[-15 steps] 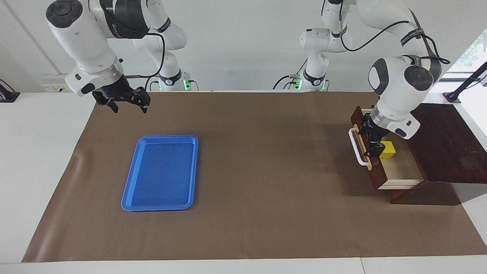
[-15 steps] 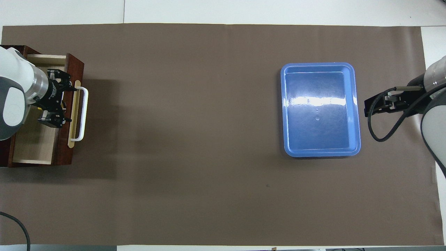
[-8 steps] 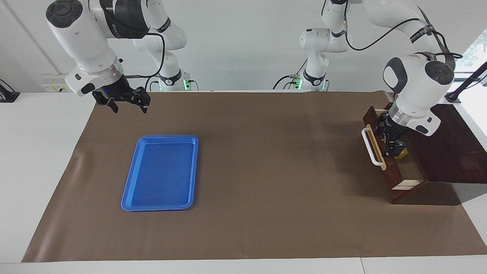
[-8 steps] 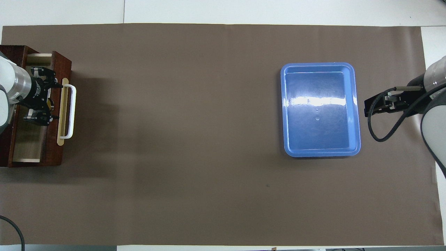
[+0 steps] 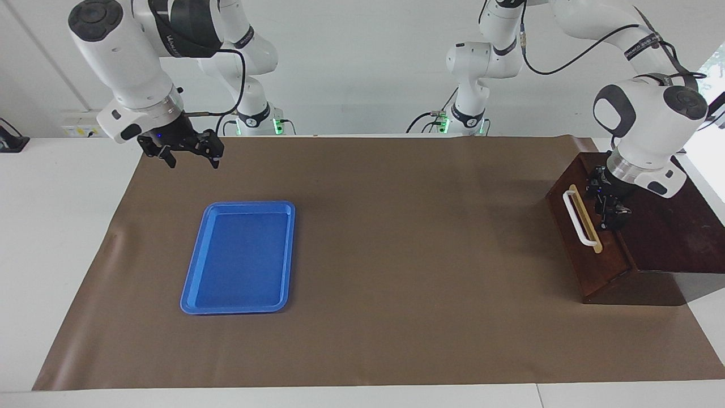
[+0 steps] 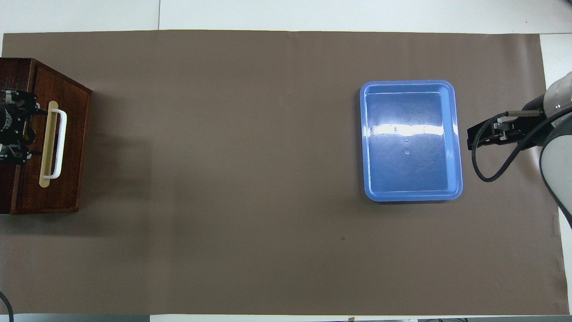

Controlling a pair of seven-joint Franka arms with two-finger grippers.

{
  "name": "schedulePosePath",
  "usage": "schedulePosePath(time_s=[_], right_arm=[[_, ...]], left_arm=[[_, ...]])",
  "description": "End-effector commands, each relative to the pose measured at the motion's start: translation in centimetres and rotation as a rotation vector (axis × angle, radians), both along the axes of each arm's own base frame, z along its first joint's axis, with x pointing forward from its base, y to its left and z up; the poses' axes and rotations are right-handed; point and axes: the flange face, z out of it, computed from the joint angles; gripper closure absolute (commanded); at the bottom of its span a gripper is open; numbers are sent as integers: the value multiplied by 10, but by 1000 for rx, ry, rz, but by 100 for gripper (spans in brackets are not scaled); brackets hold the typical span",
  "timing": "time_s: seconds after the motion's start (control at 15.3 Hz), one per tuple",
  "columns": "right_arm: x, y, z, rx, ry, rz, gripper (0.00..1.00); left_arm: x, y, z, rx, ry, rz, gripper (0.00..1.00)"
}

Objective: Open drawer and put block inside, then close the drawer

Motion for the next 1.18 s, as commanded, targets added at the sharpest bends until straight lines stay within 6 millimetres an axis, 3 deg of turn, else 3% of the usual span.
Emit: schedulePosePath(time_s=[0.0,0.2,0.33,0.52,0.65,0.92,1.11], right_arm=[[-6,-2,2,19,4,-17,0],[-6,-2,2,19,4,-17,0],[-6,-2,2,17,4,-17,0],[-6,-2,2,17,4,-17,0],[-6,-3,2,19,4,-19,0],[-6,-2,2,17,4,-17,0],[-6,-3,2,17,4,-19,0]], left_arm=[[-9,23,-1,13,-7,-10,0],[-12,39,1,15,-7,9,0],[-8,36,8,20,-15,-5,0],[-4,8,27,14,-16,-69,0],[-8,1,46,9,1,-174,0],[-9,-25,93,7,60,-494,0],[-22,-46,109,-9,105,-732,0]])
